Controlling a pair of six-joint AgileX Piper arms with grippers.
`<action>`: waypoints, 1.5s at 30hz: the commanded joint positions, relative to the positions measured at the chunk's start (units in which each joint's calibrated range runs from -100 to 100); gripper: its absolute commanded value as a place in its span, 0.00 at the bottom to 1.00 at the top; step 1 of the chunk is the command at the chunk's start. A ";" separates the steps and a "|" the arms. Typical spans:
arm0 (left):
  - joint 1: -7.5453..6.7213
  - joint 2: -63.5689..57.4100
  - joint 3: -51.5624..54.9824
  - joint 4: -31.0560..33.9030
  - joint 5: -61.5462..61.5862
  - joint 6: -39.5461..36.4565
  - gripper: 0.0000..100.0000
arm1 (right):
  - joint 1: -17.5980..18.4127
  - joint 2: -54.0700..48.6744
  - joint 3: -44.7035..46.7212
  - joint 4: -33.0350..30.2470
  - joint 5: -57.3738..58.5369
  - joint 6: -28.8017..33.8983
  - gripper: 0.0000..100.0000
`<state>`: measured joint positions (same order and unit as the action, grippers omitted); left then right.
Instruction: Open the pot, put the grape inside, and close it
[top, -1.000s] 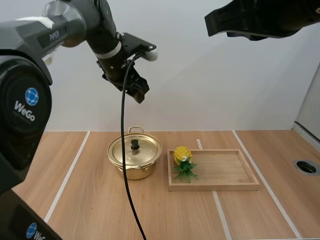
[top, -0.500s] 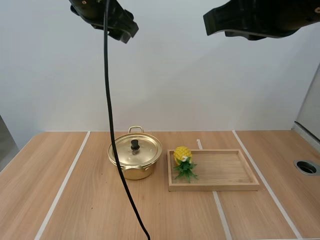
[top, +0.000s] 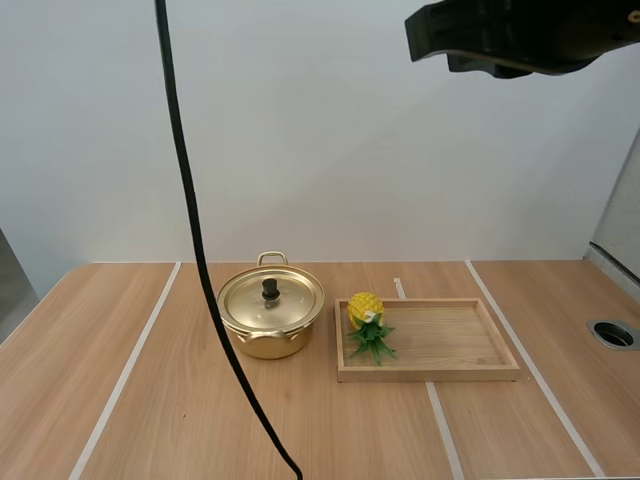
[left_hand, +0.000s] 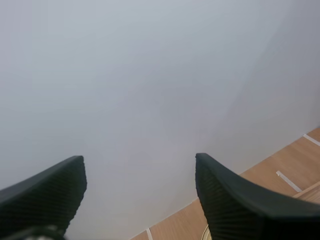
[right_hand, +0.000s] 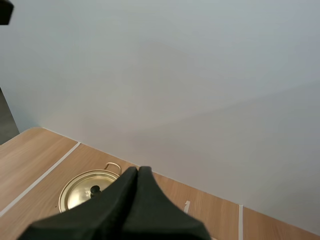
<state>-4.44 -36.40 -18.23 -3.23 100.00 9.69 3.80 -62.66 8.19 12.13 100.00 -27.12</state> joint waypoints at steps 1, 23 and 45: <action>-0.22 -1.81 -0.46 0.21 0.00 -1.98 0.89 | -0.19 -0.64 0.09 0.09 0.00 1.86 0.00; -0.22 -19.84 -0.46 16.20 -9.48 -38.06 0.00 | -1.60 -6.23 -0.24 -19.37 -19.95 20.28 0.00; -0.22 -51.06 39.34 21.26 -39.94 -36.42 0.00 | -2.25 -27.29 16.50 -21.05 -34.33 23.57 0.00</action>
<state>-4.44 -84.32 13.91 16.48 67.73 -27.22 1.96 -85.82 19.14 -8.08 71.78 -3.66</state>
